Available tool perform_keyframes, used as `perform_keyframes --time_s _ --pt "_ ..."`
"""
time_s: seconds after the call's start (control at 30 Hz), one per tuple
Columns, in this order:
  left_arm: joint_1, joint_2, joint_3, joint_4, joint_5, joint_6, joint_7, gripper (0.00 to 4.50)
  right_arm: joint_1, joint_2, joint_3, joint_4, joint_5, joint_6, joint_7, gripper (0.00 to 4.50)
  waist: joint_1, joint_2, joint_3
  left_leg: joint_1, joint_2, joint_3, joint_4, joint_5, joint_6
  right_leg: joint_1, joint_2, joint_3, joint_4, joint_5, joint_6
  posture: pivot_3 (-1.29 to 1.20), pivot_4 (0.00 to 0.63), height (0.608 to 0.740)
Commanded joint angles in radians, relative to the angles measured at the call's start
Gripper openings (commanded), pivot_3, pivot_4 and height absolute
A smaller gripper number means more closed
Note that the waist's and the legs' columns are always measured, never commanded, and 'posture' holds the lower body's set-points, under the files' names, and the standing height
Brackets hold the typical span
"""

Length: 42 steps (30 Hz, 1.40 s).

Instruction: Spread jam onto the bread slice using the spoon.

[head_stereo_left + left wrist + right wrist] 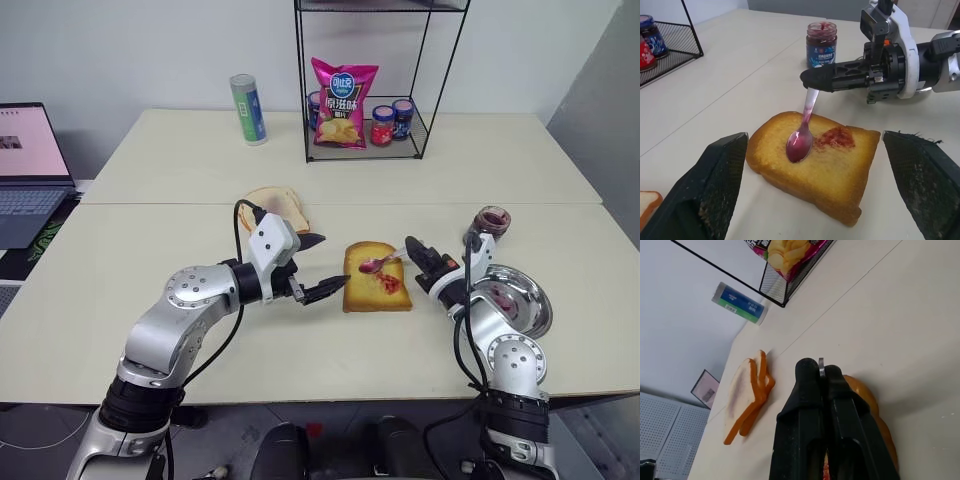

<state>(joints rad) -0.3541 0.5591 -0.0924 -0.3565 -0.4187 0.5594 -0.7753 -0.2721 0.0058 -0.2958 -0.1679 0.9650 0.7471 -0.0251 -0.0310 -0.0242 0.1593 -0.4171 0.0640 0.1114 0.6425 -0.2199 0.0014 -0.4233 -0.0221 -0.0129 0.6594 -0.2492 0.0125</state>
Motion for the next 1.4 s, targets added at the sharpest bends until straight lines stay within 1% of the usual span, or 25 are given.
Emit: perform_keyframes --time_s 0.03,0.5,0.9,1.23,1.4 --pt "-0.005 0.0 0.011 -0.027 0.001 -0.019 0.002 4.5 0.023 -0.019 0.002 -0.035 0.01 0.019 -0.003 0.01 0.0 0.0 0.0 0.0 0.0 0.0 0.0 0.0 0.0 0.0 0.0 0.0 0.0 0.0 0.0 0.0 0.15 0.74" --pt "-0.005 -0.008 0.007 -0.02 0.005 -0.028 -0.001 4.5 0.051 -0.073 -0.02 -0.073 0.081 0.062 -0.026 0.01 0.0 0.0 0.0 0.0 0.0 0.0 0.0 0.0 0.0 0.0 0.0 0.0 0.0 0.0 0.0 0.0 0.15 0.74" --pt "0.007 -0.007 0.013 -0.031 0.006 -0.027 0.004 4.5 0.077 -0.108 -0.004 -0.084 0.14 0.107 -0.024 0.01 0.001 0.0 0.0 0.0 0.0 0.0 0.0 0.0 0.0 0.0 0.0 0.0 0.0 0.0 0.0 0.0 0.15 0.74" --pt "0.018 -0.004 0.016 -0.04 0.006 -0.027 0.005 4.5 0.098 -0.235 0.014 -0.084 0.195 0.209 0.053 0.01 0.002 0.0 0.0 0.0 0.0 0.0 0.0 0.0 0.0 0.0 0.0 0.0 -0.001 0.0 0.0 0.0 0.15 0.74" --pt "0.021 -0.004 0.017 -0.04 0.007 -0.029 0.007 4.5 0.09 -0.264 0.019 -0.075 0.211 0.233 0.077 0.01 0.002 0.0 0.0 0.0 0.0 0.0 0.0 0.0 0.0 0.001 0.0 0.0 -0.001 0.0 0.0 0.0 0.15 0.74"
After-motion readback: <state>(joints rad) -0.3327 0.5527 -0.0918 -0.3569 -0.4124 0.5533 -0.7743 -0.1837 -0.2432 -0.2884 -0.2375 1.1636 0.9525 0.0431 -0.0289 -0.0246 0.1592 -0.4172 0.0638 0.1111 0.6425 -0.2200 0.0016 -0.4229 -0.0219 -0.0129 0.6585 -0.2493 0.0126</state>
